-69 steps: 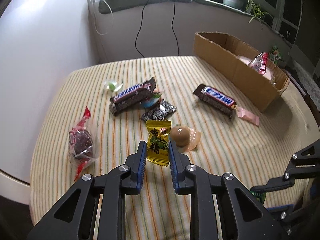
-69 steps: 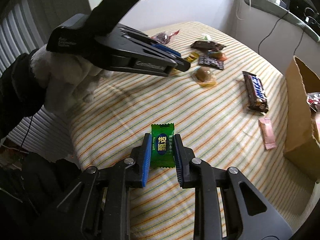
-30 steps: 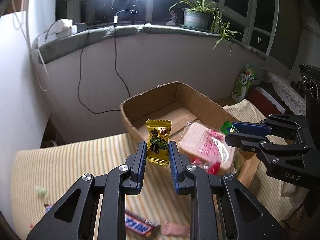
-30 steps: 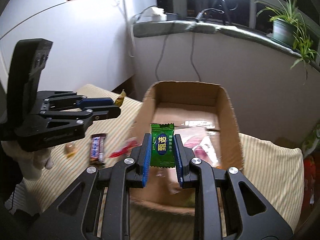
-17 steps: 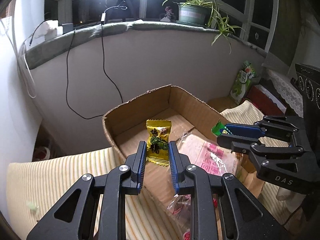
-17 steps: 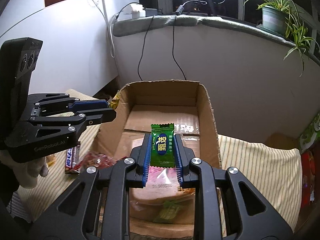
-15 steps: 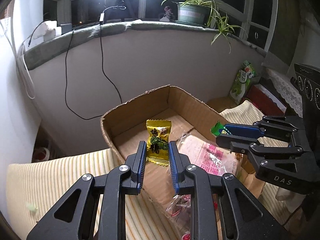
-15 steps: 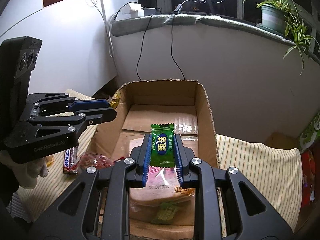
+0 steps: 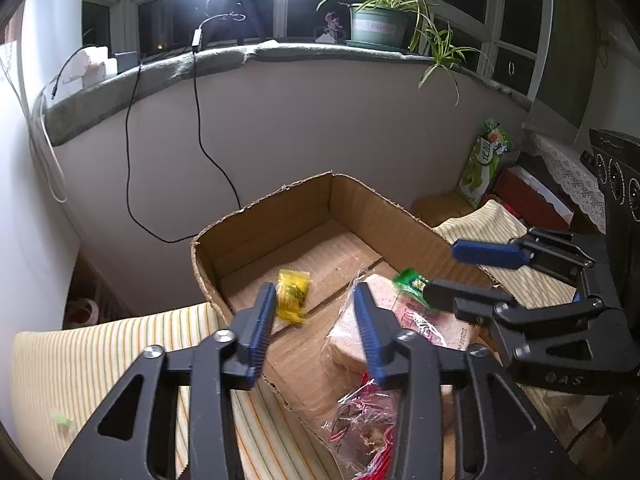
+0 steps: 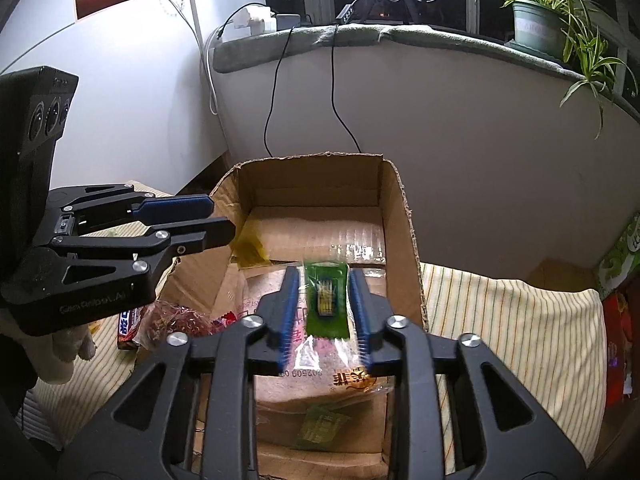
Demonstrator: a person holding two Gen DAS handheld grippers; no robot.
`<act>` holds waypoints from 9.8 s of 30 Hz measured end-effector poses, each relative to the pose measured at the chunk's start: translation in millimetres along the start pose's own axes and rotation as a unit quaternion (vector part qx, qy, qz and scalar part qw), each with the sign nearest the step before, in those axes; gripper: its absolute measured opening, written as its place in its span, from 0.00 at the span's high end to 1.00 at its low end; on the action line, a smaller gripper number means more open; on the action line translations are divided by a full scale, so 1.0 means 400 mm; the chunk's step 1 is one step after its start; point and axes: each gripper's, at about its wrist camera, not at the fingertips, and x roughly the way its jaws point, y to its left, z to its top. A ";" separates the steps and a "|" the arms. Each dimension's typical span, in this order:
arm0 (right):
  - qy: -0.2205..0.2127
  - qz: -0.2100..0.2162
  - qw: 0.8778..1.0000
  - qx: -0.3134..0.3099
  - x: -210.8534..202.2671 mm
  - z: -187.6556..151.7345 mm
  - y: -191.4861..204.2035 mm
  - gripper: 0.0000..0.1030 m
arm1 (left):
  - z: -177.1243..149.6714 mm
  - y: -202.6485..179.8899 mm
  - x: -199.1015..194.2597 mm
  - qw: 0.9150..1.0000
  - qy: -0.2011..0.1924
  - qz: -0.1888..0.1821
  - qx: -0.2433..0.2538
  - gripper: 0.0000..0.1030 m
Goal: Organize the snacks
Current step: 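Carry both candies over the box and open both tools to drop them, then move both open tools back toward the snacks on the table, then grasp the red-sealed fruit pack with the left tool while the right tool grasps the brown chocolate ball, then carry the fruit pack and chocolate ball over the box with both tools, then open both tools to drop the fruit pack and chocolate ball into the box, then move both open tools back toward the remaining snacks, then grasp the blue-wrapped candy bar with the right tool while the left tool grasps the small green candy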
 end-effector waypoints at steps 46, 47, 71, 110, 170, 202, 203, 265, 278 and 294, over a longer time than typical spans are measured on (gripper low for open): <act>-0.040 0.057 0.995 -0.070 -0.143 -0.049 0.290 0.11 | -0.275 0.244 -0.392 0.983 -0.063 0.124 -0.123 0.28; -0.040 0.062 0.995 -0.074 -0.143 -0.051 0.298 0.11 | -0.291 0.259 -0.403 0.981 -0.062 0.131 -0.131 0.28; 0.047 0.173 0.971 -0.156 0.029 -0.128 0.611 0.28 | -0.515 0.470 -0.411 0.955 -0.018 0.153 -0.254 0.30; 0.103 0.173 0.965 -0.170 0.168 -0.151 0.663 0.74 | -0.498 0.493 -0.344 0.958 0.000 0.137 -0.252 0.67; 0.012 0.009 1.000 0.017 0.096 0.060 -0.046 0.74 | -0.024 0.064 -0.016 0.997 -0.013 -0.002 -0.073 0.67; -0.014 -0.016 0.999 0.034 0.020 0.057 -0.025 0.15 | -0.045 0.083 -0.103 0.996 -0.034 0.014 -0.081 0.45; -0.015 -0.014 0.999 0.032 0.015 0.058 -0.018 0.15 | -0.049 0.089 -0.111 0.996 -0.035 0.016 -0.083 0.45; 0.054 0.031 0.995 -0.079 0.123 -0.137 0.520 0.47 | -0.349 0.533 -0.243 0.970 -0.012 0.109 -0.218 0.56; 0.080 0.008 0.993 -0.082 0.181 -0.131 0.513 0.47 | -0.359 0.553 -0.132 0.975 0.037 0.105 -0.193 0.69; 0.094 0.023 0.992 -0.085 0.212 -0.136 0.519 0.71 | -0.355 0.543 -0.126 0.976 0.042 0.116 -0.178 0.79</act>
